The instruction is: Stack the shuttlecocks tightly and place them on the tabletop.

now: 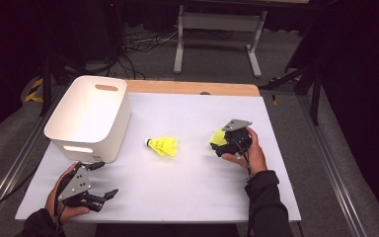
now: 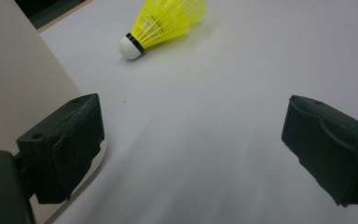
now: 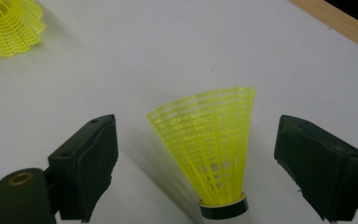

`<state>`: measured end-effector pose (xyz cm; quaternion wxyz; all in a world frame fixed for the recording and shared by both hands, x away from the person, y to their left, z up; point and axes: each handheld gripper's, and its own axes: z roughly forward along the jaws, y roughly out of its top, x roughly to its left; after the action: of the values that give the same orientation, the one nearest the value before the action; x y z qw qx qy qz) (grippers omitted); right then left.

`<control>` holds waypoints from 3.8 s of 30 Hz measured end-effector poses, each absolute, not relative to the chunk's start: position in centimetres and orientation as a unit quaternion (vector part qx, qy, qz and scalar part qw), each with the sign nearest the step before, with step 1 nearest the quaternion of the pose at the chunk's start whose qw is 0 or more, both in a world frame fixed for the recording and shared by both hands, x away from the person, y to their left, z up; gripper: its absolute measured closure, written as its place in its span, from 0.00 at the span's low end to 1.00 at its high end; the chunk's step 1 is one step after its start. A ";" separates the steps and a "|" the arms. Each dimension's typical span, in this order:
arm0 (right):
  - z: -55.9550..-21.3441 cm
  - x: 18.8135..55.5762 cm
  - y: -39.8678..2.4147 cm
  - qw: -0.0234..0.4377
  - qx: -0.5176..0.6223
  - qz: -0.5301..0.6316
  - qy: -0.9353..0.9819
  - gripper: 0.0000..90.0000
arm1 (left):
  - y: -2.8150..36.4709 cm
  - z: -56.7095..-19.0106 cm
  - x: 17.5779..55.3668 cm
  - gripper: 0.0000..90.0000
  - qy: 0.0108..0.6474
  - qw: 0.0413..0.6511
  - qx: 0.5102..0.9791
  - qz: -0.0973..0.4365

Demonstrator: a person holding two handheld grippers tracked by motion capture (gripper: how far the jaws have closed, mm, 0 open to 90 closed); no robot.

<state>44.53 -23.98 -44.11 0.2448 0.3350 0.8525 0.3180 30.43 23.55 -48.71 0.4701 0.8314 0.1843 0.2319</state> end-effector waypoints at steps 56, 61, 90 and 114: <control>-43.0 40.4 -15.9 0.177 0.235 0.432 0.853 0.46 | 23.6 -48.6 30.3 0.07 0.183 0.469 0.832 0.234; -43.5 39.8 -16.1 0.168 0.230 0.440 0.851 0.44 | 23.6 -48.6 30.2 0.07 0.180 0.467 0.833 0.237; -44.6 38.6 -19.1 0.177 0.238 0.436 0.850 0.39 | 23.5 -48.6 30.1 0.08 0.182 0.467 0.832 0.238; -45.6 37.4 -24.7 0.186 0.284 0.411 0.846 0.30 | 23.4 -48.6 30.1 0.08 0.181 0.465 0.834 0.235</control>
<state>37.39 -24.65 -45.61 0.1857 0.2841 0.8461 0.4109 30.13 23.38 -48.64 0.4646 0.8342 0.1812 0.2353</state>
